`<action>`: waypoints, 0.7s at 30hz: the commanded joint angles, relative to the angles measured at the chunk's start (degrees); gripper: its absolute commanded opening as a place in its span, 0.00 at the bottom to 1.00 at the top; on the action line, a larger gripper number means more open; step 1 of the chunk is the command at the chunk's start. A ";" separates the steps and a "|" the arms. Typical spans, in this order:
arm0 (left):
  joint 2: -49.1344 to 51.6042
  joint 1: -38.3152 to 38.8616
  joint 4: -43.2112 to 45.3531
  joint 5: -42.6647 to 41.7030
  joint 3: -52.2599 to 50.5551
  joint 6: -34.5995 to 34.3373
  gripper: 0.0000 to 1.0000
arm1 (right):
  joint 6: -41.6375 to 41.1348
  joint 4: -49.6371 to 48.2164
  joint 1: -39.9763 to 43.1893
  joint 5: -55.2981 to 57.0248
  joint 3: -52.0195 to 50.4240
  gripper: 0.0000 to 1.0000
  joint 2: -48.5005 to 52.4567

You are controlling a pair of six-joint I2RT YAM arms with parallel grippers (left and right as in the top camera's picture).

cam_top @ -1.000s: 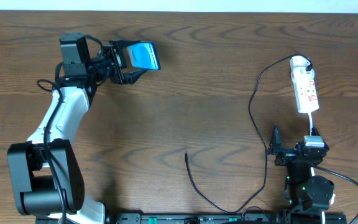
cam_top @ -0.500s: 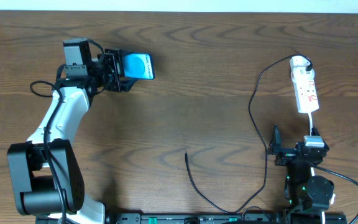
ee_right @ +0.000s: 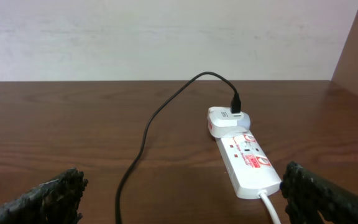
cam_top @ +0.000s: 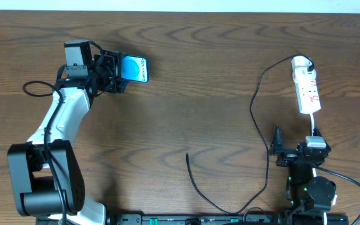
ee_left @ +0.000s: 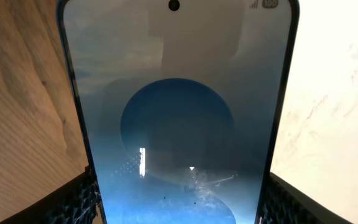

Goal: Plug charger to phone and switch on socket

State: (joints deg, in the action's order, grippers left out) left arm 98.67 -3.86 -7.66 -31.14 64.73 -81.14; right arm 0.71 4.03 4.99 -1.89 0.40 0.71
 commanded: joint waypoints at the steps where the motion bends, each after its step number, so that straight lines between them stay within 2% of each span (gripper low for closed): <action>1: -1.25 0.07 0.22 2.08 -0.02 1.66 0.07 | 0.61 0.24 -0.26 0.26 -0.09 0.99 -0.33; 6: -1.25 0.07 0.24 2.08 -0.02 1.66 0.07 | 0.66 0.07 -0.26 0.28 -0.09 0.99 -0.33; 11: -1.25 0.07 1.81 0.33 -0.02 1.66 0.07 | 0.57 -5.40 -0.22 2.97 -0.09 0.99 -0.33; 21: -1.25 0.07 4.79 0.11 0.00 1.75 0.07 | -12.92 -10.43 -0.17 -3.17 0.24 0.99 0.68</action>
State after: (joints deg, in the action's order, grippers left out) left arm 98.67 -3.86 -3.90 -29.87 64.73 -80.68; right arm -5.39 -4.51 5.02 -1.52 0.38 0.75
